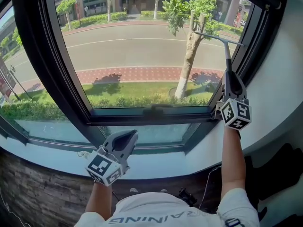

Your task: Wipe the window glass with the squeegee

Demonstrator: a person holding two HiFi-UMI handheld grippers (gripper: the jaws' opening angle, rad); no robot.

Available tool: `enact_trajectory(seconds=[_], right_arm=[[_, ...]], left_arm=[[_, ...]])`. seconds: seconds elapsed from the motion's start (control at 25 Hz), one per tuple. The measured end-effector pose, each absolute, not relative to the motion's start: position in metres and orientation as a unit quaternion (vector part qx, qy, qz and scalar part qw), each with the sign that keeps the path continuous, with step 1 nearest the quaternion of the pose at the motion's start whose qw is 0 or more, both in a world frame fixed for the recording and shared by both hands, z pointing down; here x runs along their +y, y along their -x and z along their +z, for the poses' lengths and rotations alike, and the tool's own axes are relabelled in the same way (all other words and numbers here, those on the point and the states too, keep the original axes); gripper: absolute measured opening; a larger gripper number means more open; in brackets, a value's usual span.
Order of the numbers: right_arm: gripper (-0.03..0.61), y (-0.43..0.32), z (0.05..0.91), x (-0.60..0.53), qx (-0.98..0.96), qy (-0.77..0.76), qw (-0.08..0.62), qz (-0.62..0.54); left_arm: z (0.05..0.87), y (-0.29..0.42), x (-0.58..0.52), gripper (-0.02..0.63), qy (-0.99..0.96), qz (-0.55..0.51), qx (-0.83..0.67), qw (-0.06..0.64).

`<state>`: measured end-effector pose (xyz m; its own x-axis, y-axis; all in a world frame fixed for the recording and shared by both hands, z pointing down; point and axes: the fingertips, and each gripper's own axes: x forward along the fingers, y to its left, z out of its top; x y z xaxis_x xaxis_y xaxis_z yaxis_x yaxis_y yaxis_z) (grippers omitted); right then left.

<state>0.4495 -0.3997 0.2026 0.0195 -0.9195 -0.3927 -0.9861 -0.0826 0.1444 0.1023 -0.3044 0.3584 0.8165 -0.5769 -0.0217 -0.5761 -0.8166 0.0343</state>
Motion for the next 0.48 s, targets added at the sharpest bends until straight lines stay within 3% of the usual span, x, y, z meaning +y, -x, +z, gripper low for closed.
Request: enact_trajectory(seconds=[0.48], right_arm=[[0.100,-0.448,0.261,-0.394,0.680,0.714,0.061,0.157]], left_arm=[[0.360,-0.106,-0.302,0.017,-0.955,-0.010,-0.297,0.016]])
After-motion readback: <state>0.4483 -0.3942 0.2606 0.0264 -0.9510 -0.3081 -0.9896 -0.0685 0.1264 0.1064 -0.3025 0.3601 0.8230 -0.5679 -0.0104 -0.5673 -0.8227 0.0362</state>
